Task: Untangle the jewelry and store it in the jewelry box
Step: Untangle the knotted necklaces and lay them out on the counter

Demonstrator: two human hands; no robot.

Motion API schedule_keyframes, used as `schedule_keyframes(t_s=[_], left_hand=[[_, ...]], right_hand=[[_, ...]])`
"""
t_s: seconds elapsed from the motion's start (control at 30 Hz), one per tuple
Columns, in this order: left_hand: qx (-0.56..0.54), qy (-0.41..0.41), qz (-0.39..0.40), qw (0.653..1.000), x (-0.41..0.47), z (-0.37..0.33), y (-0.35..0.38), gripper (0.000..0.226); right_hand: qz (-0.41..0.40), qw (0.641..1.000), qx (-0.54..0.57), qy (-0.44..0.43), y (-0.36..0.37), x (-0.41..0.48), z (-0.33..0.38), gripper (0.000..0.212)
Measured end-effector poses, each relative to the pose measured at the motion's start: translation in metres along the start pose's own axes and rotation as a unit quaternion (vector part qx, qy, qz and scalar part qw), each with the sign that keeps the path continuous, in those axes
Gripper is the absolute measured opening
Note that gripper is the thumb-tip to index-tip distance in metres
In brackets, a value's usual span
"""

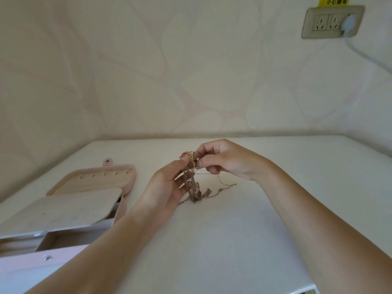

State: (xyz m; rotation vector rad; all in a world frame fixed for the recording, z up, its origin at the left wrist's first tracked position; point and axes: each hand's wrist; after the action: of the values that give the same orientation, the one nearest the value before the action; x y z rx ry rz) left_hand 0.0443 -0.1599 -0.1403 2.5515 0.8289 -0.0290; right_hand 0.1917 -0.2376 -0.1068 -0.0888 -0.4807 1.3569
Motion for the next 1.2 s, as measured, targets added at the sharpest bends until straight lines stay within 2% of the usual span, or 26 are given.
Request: schedule_keyframes(t_s=[0.1, 0.27, 0.37, 0.43, 0.5, 0.57, 0.63, 0.73, 0.87, 1.03, 1.1, 1.2], left_hand=[[-0.007, 0.004, 0.004, 1.000, 0.000, -0.003, -0.003, 0.018], [0.007, -0.012, 0.030, 0.999, -0.004, -0.006, -0.001, 0.028], [-0.013, -0.020, 0.022, 0.999, -0.005, -0.008, 0.000, 0.024], [-0.015, -0.017, 0.009, 1.000, -0.006, -0.008, 0.000, 0.018], [-0.008, -0.013, 0.000, 1.000, -0.004, -0.008, -0.001, 0.022], [0.002, -0.010, -0.007, 1.000, -0.004, -0.008, 0.000, 0.029], [0.013, -0.014, -0.007, 1.000, -0.005, -0.008, 0.001, 0.024], [0.018, -0.017, -0.006, 1.000, -0.005, -0.007, 0.000, 0.019], [0.012, -0.011, -0.003, 1.000, -0.004, -0.008, -0.001, 0.024], [-0.080, -0.015, 0.001, 0.997, -0.003, -0.012, -0.002, 0.013], [-0.090, -0.028, -0.009, 0.995, -0.003, -0.012, -0.002, 0.020], [-0.079, -0.039, -0.030, 0.996, -0.003, -0.012, 0.000, 0.037]], right_hand=[[0.021, 0.996, 0.084, 0.002, -0.005, 0.000, -0.001, 0.007], [0.029, 0.977, 0.211, 0.004, -0.004, 0.002, -0.004, 0.017], [0.032, 0.969, 0.243, 0.020, 0.000, 0.005, -0.007, 0.025], [0.052, 0.967, 0.248, 0.009, -0.002, 0.005, -0.007, 0.019], [0.063, 0.962, 0.265, -0.009, -0.003, 0.004, -0.008, 0.012], [0.056, 0.955, 0.292, -0.016, -0.004, 0.003, -0.008, 0.010], [0.039, 0.950, 0.308, -0.023, -0.002, 0.004, -0.007, 0.009], [-0.009, 0.948, 0.317, -0.027, -0.001, 0.004, -0.004, 0.014], [-0.052, 0.952, 0.302, -0.016, -0.002, 0.007, -0.007, 0.005], [-0.040, 0.983, 0.176, -0.016, 0.001, 0.008, -0.010, 0.009], [-0.050, 0.986, 0.154, -0.033, 0.002, 0.008, -0.011, 0.008], [-0.052, 0.978, 0.197, -0.047, 0.001, 0.007, -0.008, 0.007]])
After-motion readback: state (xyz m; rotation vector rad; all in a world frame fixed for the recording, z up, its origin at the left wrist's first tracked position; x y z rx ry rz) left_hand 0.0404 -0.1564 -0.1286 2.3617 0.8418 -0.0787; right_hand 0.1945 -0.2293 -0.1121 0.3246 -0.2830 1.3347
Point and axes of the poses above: each hand's wrist, its own x-axis towards the middle knuckle, its own y-axis out of the palm, z = x × y, and after that the axes turned 12 degrees about -y, right-handed
